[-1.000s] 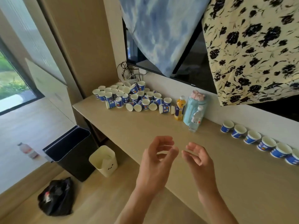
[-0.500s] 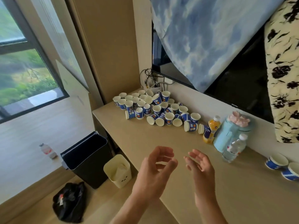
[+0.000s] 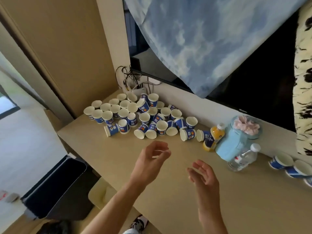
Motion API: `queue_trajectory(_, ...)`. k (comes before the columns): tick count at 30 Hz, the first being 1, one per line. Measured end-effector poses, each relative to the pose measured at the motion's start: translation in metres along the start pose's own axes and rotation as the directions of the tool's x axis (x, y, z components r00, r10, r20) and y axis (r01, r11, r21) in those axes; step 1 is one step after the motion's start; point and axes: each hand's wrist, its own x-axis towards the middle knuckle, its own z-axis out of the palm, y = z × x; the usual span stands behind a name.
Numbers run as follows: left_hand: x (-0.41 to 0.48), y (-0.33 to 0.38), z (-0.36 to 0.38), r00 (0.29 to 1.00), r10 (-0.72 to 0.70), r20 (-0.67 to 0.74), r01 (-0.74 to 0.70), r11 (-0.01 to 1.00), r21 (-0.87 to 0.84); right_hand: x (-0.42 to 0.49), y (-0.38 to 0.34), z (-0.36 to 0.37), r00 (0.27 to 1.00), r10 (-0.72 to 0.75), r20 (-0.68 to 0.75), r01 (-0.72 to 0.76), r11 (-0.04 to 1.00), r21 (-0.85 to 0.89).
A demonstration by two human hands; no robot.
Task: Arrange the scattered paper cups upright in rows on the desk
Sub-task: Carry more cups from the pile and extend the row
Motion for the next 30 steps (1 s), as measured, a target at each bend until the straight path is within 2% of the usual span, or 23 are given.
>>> queue_trajectory(5,0.086,-0.045,-0.025,0.987,-0.143,0.076,0.142,0.99,0.027,0.016,0.007,0.029,0.986,0.047,-0.158,-0.05,0.999,-0.013)
queue_trajectory(9,0.149,-0.095,-0.041,0.95,-0.312,0.025,0.313,0.949,-0.025,0.029,0.019,0.063,0.972,0.07,-0.225,-0.078,0.996,-0.029)
queue_trajectory(13,0.194,-0.13,-0.052,0.904,-0.427,-0.023,0.423,0.901,-0.095,0.032,0.026,0.098,0.972,0.108,-0.211,-0.117,0.993,-0.031)
queue_trajectory(18,0.226,-0.163,-0.061,0.918,-0.393,-0.06,0.397,0.913,0.09,0.03,0.033,0.115,0.965,0.132,-0.225,-0.148,0.988,-0.052)
queue_trajectory(25,0.238,-0.174,-0.067,0.931,-0.364,-0.019,0.364,0.929,0.062,0.025,0.046,0.112,0.944,0.171,-0.283,-0.191,0.981,-0.043)
queue_trajectory(30,0.22,-0.166,-0.078,0.964,-0.265,0.008,0.259,0.948,0.187,0.022,0.057,0.121,0.938,0.198,-0.283,-0.208,0.978,-0.008)
